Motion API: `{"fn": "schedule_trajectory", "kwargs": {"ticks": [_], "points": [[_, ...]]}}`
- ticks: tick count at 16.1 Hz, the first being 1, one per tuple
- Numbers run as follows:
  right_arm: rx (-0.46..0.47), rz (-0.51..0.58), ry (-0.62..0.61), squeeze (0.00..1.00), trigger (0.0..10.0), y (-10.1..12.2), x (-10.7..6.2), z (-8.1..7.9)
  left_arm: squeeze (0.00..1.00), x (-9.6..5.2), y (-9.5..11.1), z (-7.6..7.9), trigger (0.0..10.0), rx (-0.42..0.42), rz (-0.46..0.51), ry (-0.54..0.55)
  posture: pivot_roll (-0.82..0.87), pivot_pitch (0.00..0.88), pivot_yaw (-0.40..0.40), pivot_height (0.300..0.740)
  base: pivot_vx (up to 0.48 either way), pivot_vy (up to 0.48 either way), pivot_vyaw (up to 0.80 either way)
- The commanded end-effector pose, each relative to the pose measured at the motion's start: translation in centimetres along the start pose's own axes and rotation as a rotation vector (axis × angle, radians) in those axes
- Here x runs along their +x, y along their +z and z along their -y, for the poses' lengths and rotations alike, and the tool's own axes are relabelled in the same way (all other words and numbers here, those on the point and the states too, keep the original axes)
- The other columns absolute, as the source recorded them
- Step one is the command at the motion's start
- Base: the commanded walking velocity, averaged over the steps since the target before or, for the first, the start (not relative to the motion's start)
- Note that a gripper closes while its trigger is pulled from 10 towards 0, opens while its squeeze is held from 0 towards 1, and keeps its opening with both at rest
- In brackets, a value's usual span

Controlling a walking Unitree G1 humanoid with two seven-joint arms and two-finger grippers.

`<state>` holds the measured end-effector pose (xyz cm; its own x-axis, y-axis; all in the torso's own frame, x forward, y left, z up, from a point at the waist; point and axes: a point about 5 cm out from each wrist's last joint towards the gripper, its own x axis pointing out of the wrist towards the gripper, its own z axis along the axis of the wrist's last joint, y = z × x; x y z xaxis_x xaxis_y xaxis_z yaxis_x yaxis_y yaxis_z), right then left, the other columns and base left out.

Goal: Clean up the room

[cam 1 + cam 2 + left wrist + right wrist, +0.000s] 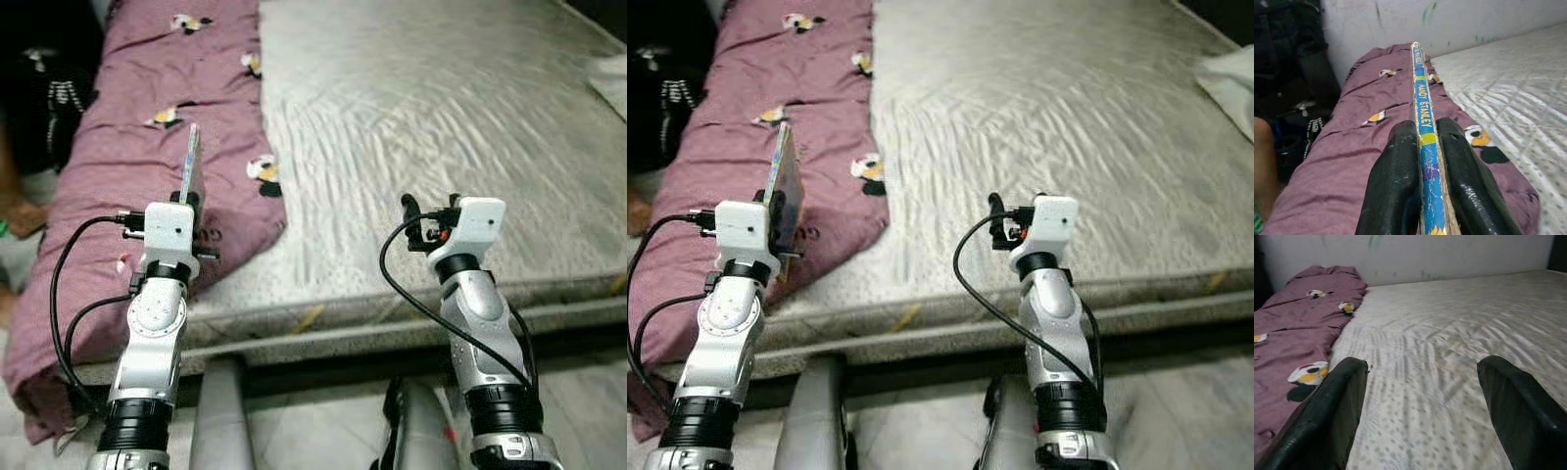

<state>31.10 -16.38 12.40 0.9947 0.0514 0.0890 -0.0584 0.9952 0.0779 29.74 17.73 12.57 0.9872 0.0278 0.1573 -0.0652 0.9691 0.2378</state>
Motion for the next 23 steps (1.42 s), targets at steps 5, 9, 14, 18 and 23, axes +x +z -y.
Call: {"fn": "schedule_trajectory", "kwargs": {"ticks": [5,9,14,18,23], "points": [[-0.001,-0.002,0.001,0.00,10.0,0.0,0.1,-0.1,0.00,0.3,0.7,-0.3,10.0,0.015,0.031,0.018,-0.01,0.000,0.017,0.621,0.000,0.000,0.00],[-0.001,-0.002,0.001,0.00,10.0,0.0,0.1,-0.1,0.00,0.3,0.7,-0.3,10.0,0.015,0.031,0.018,-0.01,0.000,0.017,0.621,0.000,0.000,0.00],[0.002,-0.001,0.000,0.00,10.0,0.0,0.0,-0.1,0.00,0.4,0.9,-0.3,10.0,0.014,0.034,0.019,-0.01,0.000,0.018,0.626,0.000,0.000,0.00],[-0.030,-0.008,-0.053,0.00,10.0,0.1,-0.1,0.5,0.00,0.5,0.8,0.7,10.0,-0.033,0.011,0.000,-0.02,0.000,0.016,0.661,0.000,0.000,0.00],[-0.044,0.002,-0.070,0.00,10.0,0.5,0.2,0.9,0.00,0.5,0.8,0.8,10.0,-0.039,0.008,-0.002,-0.02,0.000,0.013,0.716,0.000,0.000,0.00]]}}
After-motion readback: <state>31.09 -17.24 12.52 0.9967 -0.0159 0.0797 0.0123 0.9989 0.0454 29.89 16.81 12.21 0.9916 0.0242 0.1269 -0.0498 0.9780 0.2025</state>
